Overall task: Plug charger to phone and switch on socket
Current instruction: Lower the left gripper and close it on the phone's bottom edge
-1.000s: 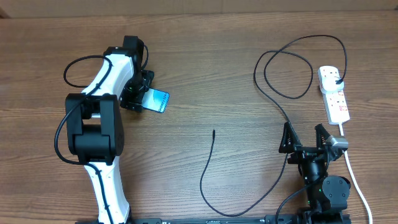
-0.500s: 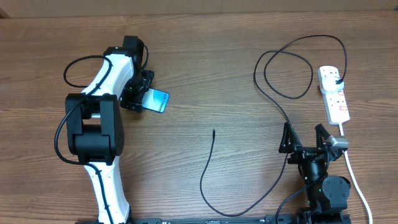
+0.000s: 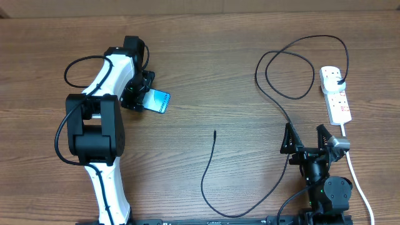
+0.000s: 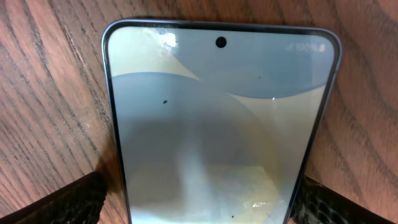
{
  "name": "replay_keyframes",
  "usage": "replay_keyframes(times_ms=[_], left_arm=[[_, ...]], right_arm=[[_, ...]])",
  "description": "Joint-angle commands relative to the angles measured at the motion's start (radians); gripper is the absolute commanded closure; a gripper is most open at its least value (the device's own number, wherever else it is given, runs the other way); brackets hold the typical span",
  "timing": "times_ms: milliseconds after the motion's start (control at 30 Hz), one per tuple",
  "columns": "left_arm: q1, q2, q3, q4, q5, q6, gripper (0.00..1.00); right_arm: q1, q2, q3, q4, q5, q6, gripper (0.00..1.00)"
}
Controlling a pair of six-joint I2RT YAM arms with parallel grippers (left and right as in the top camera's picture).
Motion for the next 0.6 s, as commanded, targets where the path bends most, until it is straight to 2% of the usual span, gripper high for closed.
replay_keyframes(times_ms=[0, 567], left_arm=[[0.008, 0.051, -0.014, -0.012, -0.021, 0.0, 0.11], [0.008, 0.051, -0.014, -0.011, -0.021, 0.0, 0.23]], right_arm=[[0.005, -0.01, -0.011, 0.006, 0.003, -0.003, 0.0], [0.005, -0.01, -0.011, 0.006, 0.003, -0.003, 0.0]])
